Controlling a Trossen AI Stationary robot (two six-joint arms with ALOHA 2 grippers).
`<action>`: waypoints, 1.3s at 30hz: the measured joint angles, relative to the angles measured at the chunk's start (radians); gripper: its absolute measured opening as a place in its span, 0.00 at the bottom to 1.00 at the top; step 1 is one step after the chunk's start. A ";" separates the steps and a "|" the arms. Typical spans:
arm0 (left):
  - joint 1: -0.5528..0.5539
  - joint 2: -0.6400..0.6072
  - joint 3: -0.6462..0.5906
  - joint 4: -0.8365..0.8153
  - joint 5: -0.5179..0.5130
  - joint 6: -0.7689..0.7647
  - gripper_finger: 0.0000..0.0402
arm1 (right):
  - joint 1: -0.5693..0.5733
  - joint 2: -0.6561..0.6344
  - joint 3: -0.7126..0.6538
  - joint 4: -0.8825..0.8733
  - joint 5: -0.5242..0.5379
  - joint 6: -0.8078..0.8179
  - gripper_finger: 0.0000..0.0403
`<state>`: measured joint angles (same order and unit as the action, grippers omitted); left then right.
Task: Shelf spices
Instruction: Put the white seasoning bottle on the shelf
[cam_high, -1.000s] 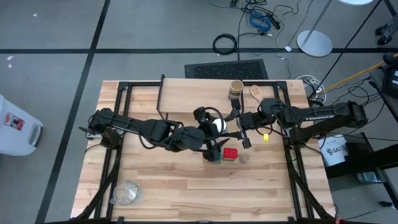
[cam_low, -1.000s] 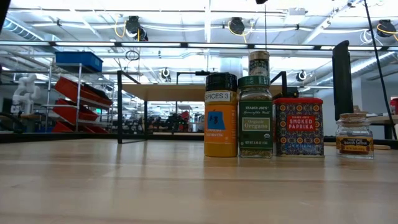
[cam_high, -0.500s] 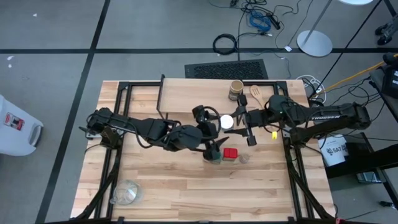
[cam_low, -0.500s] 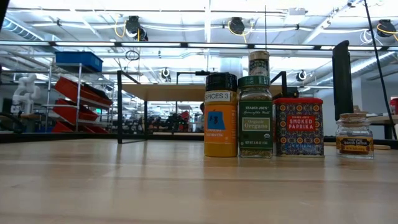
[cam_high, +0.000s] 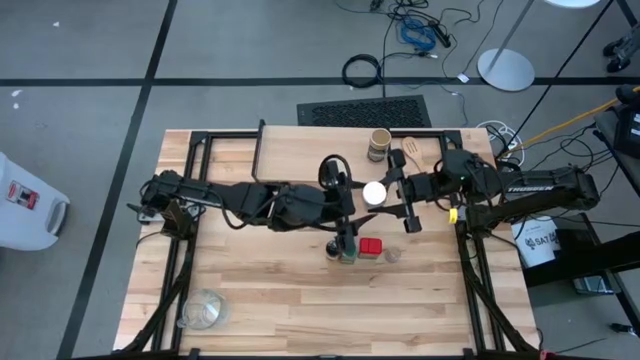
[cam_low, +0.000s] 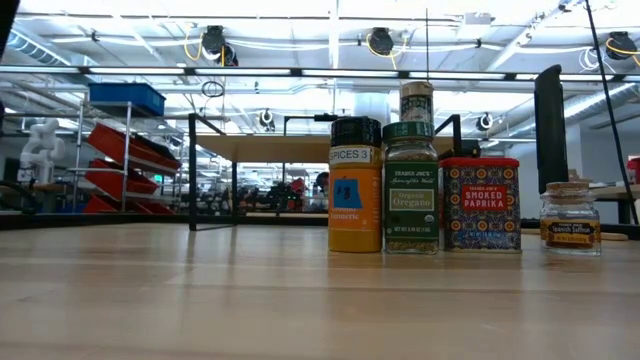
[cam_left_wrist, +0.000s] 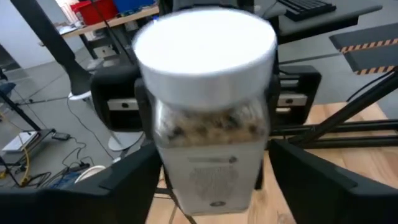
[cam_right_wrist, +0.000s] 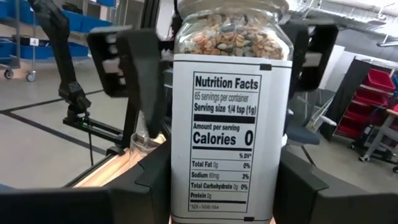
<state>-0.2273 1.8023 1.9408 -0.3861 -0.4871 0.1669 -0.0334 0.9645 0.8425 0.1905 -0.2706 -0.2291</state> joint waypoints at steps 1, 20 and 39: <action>0.000 0.000 0.000 0.004 0.000 0.001 0.72 | 0.000 0.000 0.000 -0.005 0.000 0.000 0.46; 0.000 0.006 -0.011 0.021 -0.028 0.016 0.50 | 0.000 0.000 0.000 -0.030 0.006 0.018 0.49; 0.003 0.010 -0.013 -0.246 0.048 -0.075 0.50 | 0.012 -0.140 0.026 -0.371 0.116 0.068 0.78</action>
<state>-0.2243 1.8126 1.9278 -0.6318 -0.4393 0.0916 -0.0216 0.8246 0.8688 -0.1801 -0.1543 -0.1611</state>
